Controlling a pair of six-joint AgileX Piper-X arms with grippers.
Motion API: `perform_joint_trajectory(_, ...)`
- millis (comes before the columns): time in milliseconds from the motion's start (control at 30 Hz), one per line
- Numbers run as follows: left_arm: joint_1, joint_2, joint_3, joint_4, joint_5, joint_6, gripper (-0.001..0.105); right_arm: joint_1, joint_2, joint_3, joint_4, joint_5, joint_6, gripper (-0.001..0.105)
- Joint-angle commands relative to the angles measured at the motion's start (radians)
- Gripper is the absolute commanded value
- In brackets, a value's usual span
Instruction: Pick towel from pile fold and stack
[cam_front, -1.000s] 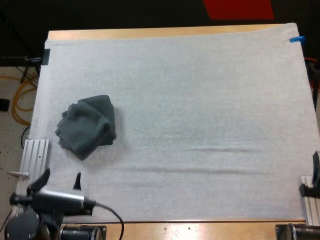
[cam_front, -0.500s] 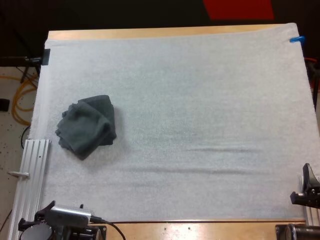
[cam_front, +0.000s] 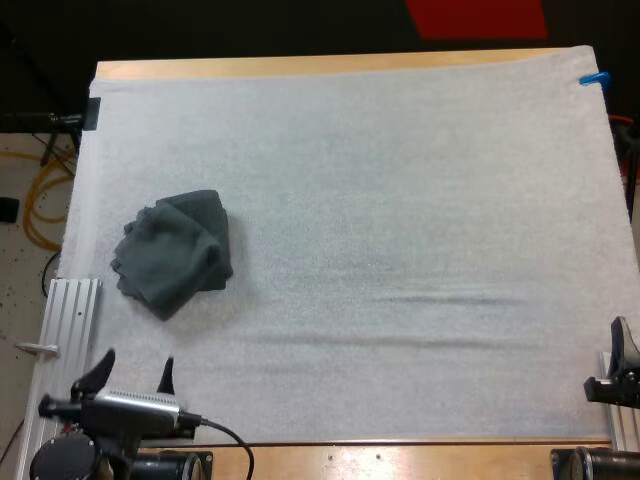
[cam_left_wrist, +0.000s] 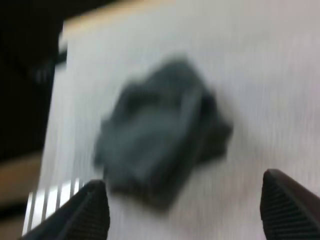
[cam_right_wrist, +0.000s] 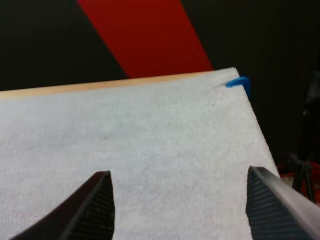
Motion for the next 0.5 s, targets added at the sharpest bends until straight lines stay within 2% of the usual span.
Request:
perform_joint_trajectory(0, -0.002, -0.135, 0.020, -0.092, 0.023, -0.010, 0.062, -0.004, -0.038, 0.006, -0.016, -0.007, 0.000, 0.056)
perform_joint_trajectory(133, -0.002, -0.135, 0.086, -0.197, 0.028, -0.018, 0.062, -0.004, -0.038, 0.031, -0.018, -0.007, 0.000, 0.056)
perform_joint_trajectory(333, -0.002, -0.133, 0.171, -0.222, 0.028, -0.030, 0.062, -0.004, -0.038, 0.090, -0.021, -0.007, 0.000, 0.056)
perform_joint_trajectory(467, -0.002, -0.133, 0.192, -0.252, 0.028, -0.039, 0.062, -0.004, -0.038, 0.119, -0.006, -0.007, 0.004, 0.056)
